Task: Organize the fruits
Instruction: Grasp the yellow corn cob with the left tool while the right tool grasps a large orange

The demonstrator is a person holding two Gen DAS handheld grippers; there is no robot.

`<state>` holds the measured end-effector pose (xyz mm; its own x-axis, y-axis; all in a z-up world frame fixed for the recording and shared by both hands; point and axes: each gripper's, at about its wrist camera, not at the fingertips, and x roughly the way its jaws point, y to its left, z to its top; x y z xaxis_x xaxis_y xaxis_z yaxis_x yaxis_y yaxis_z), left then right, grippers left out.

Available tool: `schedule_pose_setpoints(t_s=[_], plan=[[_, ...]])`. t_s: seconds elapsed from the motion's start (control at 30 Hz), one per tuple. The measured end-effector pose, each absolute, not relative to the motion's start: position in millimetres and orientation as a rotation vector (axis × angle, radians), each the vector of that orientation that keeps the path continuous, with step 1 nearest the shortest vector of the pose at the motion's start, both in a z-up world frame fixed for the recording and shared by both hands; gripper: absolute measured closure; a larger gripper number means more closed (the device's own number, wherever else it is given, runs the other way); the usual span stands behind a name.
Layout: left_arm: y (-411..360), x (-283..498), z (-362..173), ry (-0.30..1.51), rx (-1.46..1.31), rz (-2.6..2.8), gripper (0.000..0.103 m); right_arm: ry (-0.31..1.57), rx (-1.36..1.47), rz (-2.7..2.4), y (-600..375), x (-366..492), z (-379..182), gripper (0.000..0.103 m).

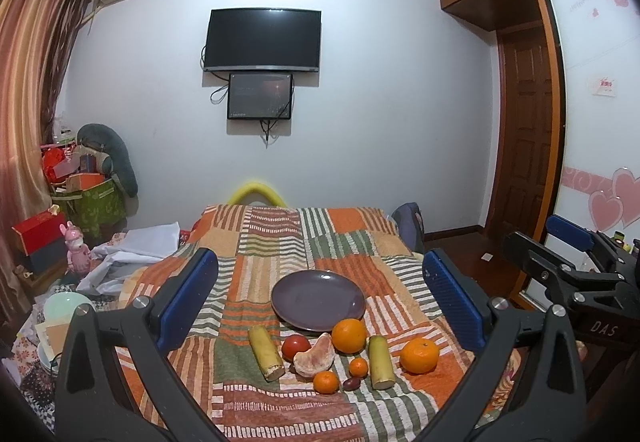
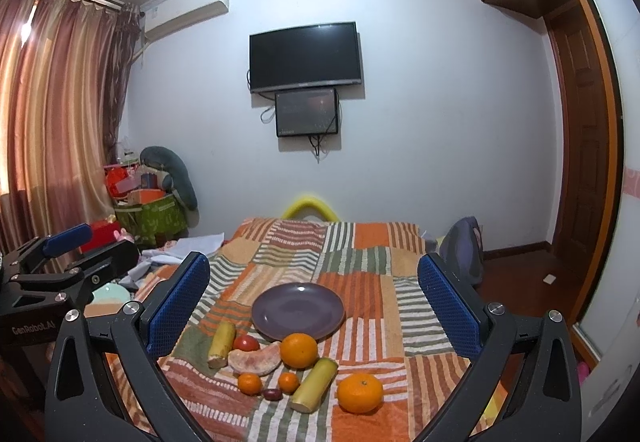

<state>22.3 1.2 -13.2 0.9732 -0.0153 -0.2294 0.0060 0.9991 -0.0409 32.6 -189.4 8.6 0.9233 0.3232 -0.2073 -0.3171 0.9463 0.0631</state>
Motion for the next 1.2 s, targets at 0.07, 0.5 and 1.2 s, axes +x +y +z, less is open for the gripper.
schedule_pose_setpoints(t_s=[0.07,0.5,1.2], plan=[[5,31,-19,0.257,-0.037,-0.004,0.000,0.246,0.023,0.324,-190,40,1,0.000],[51,113,-94,0.549,-0.112,0.066,0.000,0.521,-0.024,0.253,-201,107,-70,0.000],[91,205,-206,0.851,-0.143,0.096,0.017,0.909,0.003,0.268,-208,158,-173,0.020]])
